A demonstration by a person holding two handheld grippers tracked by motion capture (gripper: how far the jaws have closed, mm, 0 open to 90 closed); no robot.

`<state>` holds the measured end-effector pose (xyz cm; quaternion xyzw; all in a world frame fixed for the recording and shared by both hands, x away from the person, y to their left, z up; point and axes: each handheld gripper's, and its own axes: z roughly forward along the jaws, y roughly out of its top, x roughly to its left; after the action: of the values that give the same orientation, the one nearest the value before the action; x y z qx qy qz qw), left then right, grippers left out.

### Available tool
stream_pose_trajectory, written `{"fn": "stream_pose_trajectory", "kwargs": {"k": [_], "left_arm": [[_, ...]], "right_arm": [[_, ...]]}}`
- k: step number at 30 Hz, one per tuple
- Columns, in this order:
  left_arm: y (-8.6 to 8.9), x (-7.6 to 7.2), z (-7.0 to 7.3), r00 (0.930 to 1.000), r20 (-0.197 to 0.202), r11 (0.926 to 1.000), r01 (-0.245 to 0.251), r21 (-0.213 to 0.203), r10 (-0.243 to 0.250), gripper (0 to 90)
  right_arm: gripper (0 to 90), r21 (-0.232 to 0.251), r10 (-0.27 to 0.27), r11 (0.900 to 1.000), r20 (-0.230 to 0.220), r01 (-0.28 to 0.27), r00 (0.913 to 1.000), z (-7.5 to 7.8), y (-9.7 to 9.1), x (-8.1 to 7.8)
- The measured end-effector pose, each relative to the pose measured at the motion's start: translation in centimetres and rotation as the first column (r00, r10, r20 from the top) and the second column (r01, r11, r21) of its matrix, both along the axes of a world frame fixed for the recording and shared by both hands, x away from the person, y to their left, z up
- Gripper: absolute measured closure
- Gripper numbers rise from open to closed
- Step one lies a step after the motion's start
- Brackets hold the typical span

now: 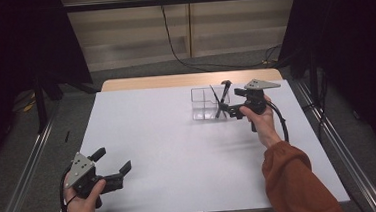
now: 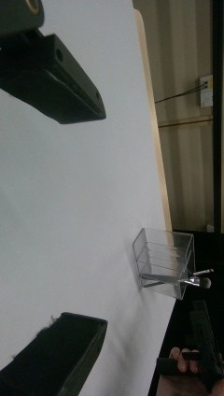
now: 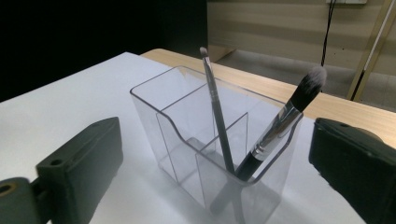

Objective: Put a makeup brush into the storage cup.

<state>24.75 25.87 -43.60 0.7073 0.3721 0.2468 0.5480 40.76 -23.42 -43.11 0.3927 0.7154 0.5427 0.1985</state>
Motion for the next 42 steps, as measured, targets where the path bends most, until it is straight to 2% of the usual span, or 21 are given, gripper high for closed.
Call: {"fn": "stream_pose_trajectory", "kwargs": {"k": [6, 13, 28, 32, 42], "left_arm": [[0.1, -0.3, 0.0, 1.0000, 0.005, 1.0000, -0.005, -0.002, 0.005, 2.2], [0.3, -0.4, 0.1, 0.9999, 0.009, 1.0000, -0.005, -0.003, 0.005, 2.2], [0.4, -0.5, 0.1, 0.9999, 0.008, 1.0000, -0.009, -0.003, 0.009, 2.2], [0.4, -0.5, 0.1, 0.9999, 0.011, 0.9999, -0.011, -0.004, 0.011, 2.2], [0.4, -0.5, 0.1, 0.9998, 0.012, 0.9999, -0.014, -0.010, 0.014, 2.2]], "right_arm": [[1.8, 0.007, 0.028, 0.9996, 0.018, -0.029, 0.9994, 0.6, 0.1, -0.7], [1.9, -0.024, -0.026, 0.9994, 0.042, 0.027, 0.9988, 1.0, 0.3, -2.0], [1.0, 0.002, -0.048, 0.9988, 0.026, 0.048, 0.9985, 1.6, -1.1, -4.4], [0.7, 0.010, -0.064, 0.9979, 0.046, 0.064, 0.9969, 1.9, -1.6, -5.2], [0.0, -0.005, -0.068, 0.9976, 0.055, 0.069, 0.9961, 1.8, -2.1, -7.1]]}}
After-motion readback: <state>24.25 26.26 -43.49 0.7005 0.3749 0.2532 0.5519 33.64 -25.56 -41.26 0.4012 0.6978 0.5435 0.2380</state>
